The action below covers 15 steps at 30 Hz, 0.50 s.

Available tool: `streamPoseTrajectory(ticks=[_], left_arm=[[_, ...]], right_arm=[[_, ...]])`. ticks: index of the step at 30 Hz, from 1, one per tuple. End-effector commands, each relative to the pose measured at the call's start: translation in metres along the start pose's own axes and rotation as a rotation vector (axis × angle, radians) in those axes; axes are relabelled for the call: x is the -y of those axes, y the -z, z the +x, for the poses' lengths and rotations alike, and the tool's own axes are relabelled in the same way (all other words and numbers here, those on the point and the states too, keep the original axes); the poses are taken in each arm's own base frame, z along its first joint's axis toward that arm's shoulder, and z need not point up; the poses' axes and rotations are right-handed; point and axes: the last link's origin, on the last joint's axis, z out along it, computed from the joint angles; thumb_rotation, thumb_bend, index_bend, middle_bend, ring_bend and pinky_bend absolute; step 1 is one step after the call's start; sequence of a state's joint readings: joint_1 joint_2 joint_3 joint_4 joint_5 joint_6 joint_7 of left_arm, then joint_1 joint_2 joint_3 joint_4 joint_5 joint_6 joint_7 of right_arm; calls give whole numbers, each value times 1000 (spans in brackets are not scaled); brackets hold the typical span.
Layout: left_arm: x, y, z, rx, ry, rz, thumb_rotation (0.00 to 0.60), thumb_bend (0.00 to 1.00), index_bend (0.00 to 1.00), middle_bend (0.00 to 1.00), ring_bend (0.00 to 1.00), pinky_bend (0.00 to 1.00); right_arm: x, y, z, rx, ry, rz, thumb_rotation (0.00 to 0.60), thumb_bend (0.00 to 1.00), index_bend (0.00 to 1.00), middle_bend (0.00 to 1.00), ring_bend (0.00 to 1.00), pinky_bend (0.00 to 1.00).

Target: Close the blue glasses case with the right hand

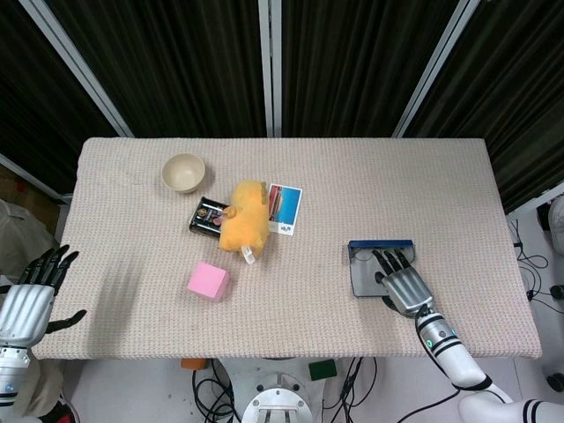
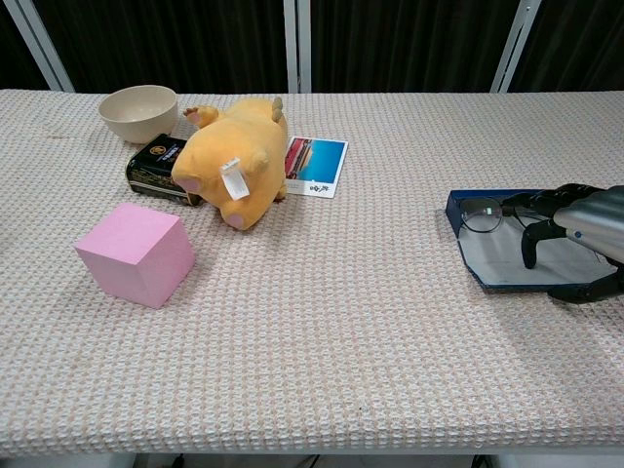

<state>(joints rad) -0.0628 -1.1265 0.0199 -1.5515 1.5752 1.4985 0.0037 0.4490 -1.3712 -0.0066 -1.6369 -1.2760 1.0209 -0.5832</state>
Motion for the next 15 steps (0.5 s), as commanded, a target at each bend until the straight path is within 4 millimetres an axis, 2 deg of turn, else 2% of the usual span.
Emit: streamPoseTrajectory(ticks=[1,11,15], left_arm=[[0,0,0,1,1,-1,579,86,91,7,15,135],[0,-2,-4,15,-1,2,580,86,91,7,14,135],[-1,-4,-5,18,-2,0,582,85,92,7,15,135]], right_arm=[[-2,0,5,-7,4,-2,600,829,452,3,0,0],[-8,-11,17,-44,14,-28,600,831,445,4,0,0],[-8,-19,16,-28,15,-30,600,789,437,6,0,0]])
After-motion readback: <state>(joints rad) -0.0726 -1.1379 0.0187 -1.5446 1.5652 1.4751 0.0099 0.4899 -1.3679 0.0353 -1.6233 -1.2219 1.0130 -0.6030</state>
